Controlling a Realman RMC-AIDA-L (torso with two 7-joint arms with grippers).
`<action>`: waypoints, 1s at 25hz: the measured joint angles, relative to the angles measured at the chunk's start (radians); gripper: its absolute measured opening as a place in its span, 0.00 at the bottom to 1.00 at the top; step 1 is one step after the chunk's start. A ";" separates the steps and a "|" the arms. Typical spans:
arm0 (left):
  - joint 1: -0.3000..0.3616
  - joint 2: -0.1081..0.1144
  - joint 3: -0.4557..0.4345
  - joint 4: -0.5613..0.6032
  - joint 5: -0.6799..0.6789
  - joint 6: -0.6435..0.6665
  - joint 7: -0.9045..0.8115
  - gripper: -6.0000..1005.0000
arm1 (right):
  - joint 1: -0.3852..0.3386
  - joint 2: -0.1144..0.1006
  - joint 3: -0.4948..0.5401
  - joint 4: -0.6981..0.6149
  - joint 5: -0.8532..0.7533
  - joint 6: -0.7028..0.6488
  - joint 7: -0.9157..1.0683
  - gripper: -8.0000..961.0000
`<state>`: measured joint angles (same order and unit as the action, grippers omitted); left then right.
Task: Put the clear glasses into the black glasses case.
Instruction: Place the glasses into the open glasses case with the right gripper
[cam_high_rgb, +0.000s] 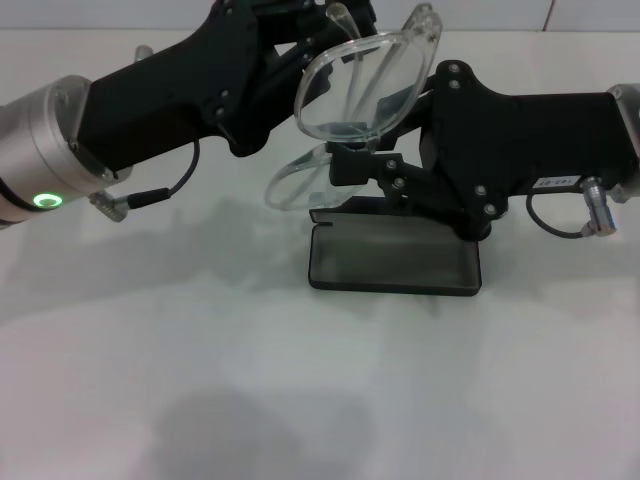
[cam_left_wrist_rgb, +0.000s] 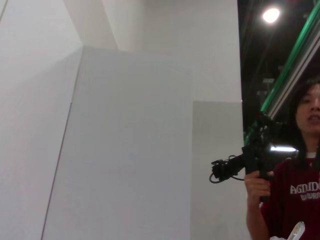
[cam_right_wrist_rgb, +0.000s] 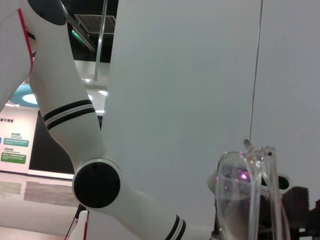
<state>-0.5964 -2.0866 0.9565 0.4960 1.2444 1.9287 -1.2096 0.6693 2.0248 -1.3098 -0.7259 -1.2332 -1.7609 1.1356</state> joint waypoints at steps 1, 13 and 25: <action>0.001 0.000 -0.002 -0.003 0.000 -0.002 0.005 0.18 | 0.004 0.000 0.000 0.009 0.000 0.000 -0.001 0.12; 0.082 0.091 -0.133 0.005 0.007 -0.119 0.023 0.18 | 0.004 -0.009 -0.033 -0.113 -0.118 0.013 0.174 0.12; 0.289 0.193 -0.171 0.104 0.029 -0.237 -0.052 0.18 | 0.197 -0.003 -0.172 -0.953 -0.916 -0.115 1.169 0.12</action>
<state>-0.3071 -1.8932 0.7856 0.6002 1.2737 1.6916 -1.2620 0.8662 2.0220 -1.4821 -1.6788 -2.1487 -1.8762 2.3049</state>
